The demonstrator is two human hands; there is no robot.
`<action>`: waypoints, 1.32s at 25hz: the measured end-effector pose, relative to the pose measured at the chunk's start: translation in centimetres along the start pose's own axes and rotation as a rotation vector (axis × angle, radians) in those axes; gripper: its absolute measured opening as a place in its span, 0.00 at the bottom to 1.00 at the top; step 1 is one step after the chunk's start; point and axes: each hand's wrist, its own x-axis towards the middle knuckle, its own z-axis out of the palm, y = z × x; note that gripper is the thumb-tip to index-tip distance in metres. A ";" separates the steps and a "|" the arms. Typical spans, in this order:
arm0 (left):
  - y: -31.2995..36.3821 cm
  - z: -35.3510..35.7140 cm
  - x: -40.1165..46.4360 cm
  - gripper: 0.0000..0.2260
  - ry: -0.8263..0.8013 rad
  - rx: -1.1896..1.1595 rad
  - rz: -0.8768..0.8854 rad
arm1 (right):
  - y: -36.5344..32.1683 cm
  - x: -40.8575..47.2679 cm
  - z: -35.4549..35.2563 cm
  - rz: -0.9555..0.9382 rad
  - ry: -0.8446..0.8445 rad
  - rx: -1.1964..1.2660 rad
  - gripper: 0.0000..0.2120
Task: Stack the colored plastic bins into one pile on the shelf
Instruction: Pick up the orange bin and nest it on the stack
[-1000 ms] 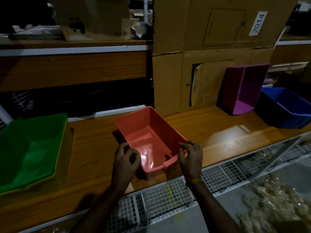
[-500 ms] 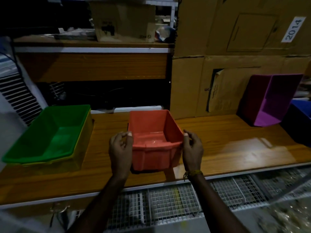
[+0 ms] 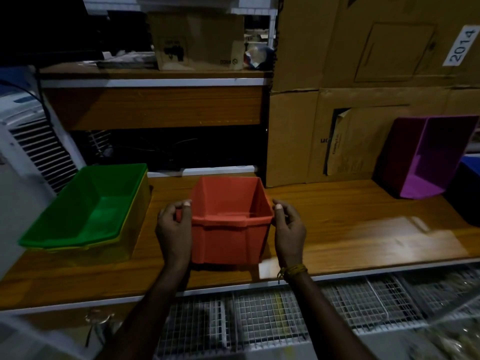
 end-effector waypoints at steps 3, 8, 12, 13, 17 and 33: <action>-2.2 -0.6 -0.9 0.06 -0.036 0.063 -0.088 | 1.6 -2.0 0.0 0.079 -0.045 -0.029 0.09; -3.4 -1.3 -1.3 0.06 -0.103 0.183 -0.150 | 3.7 -3.6 0.8 0.159 -0.064 -0.126 0.07; -4.0 -0.7 -0.4 0.08 -0.216 0.420 -0.069 | 3.8 -2.9 2.4 0.173 -0.066 -0.300 0.12; -4.0 -0.4 0.0 0.09 -0.250 0.492 -0.048 | 3.5 -2.6 3.0 0.173 -0.073 -0.337 0.14; -4.1 0.5 1.5 0.14 -0.413 0.682 0.030 | 2.3 -1.5 5.7 0.177 -0.104 -0.532 0.19; -1.2 -5.7 8.0 0.13 -0.400 0.473 0.091 | -4.4 -6.1 14.3 0.084 0.123 -0.748 0.16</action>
